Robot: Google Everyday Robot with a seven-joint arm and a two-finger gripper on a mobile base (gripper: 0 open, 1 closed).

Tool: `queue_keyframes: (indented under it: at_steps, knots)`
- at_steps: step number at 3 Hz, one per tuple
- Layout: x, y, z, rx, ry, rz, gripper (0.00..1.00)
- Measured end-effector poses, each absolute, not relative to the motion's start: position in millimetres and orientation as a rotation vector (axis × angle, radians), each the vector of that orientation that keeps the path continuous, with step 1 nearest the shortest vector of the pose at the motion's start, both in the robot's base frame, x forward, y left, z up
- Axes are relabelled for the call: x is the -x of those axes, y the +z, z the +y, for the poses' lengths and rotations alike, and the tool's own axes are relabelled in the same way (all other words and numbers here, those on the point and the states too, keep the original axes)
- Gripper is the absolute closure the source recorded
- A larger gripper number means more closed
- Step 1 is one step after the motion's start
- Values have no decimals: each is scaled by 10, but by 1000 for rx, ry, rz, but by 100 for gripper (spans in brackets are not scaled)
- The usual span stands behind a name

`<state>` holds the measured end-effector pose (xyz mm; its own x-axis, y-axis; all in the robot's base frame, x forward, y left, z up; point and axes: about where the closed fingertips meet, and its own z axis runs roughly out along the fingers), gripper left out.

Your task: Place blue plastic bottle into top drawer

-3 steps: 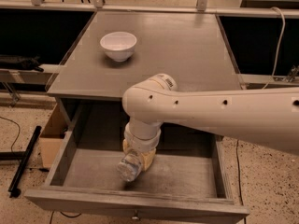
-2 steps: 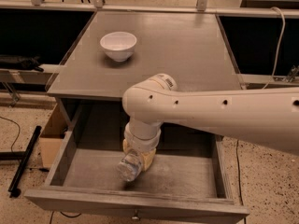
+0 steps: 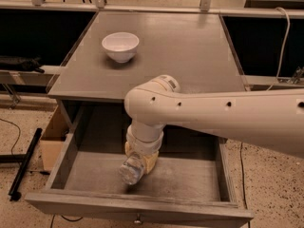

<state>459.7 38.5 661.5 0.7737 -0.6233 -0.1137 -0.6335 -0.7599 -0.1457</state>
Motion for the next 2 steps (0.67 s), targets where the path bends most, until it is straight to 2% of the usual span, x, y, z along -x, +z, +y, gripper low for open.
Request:
queue_keyframes:
  at_steps: [2]
  knots:
    - [-4597,6616,385,2791,86,997,0]
